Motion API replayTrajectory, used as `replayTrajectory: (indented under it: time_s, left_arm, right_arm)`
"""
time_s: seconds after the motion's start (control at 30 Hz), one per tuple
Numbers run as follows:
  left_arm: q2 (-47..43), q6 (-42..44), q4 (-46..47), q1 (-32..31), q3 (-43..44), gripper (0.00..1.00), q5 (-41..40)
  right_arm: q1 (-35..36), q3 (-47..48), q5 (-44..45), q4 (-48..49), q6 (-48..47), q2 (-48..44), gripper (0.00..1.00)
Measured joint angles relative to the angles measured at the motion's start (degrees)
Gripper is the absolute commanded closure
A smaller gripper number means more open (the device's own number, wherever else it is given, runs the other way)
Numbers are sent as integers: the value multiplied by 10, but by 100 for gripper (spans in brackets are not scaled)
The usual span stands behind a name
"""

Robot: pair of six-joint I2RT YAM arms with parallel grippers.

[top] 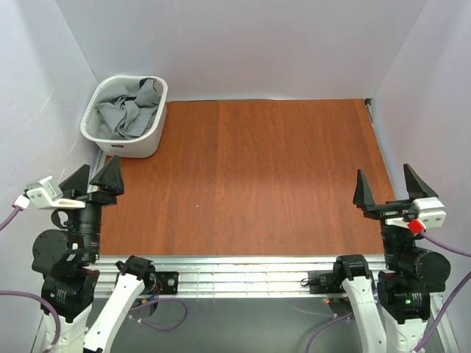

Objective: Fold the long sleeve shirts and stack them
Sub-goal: Grab the shirt from the pile

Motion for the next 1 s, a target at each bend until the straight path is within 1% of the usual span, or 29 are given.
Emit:
replayTrajectory:
  time_s: [0.23, 0.37, 0.47, 0.53, 0.67, 0.8, 0.87, 0.93, 1.0]
  left_arm:
    - [22, -16, 0, 0, -16, 2, 16]
    - [106, -44, -2, 0, -15, 2, 37]
    - [200, -69, -16, 0, 0, 2, 57]
    - [291, -88, -36, 0, 35, 2, 77]
    - [465, -124, -64, 0, 128, 2, 98]
    - [622, -148, -79, 9, 229, 2, 93]
    - [687, -157, -84, 35, 274, 2, 96]
    - [748, -166, -84, 79, 314, 2, 95]
    - [800, -169, -86, 124, 346, 2, 77]
  right_arm:
    - [0, -22, 21, 0, 8, 3, 1]
    - [0, -41, 22, 0, 16, 29, 1]
    - [0, -42, 20, -2, 23, 75, 1]
    - [0, -41, 21, -4, 31, 121, 1]
    - [0, -28, 23, -33, 46, 223, 1]
    - [0, 11, 1, -67, 61, 319, 1]
    - [0, 13, -18, -75, 66, 340, 2]
    - [0, 11, -44, -84, 75, 347, 1]
    - [0, -1, -74, -81, 83, 342, 1]
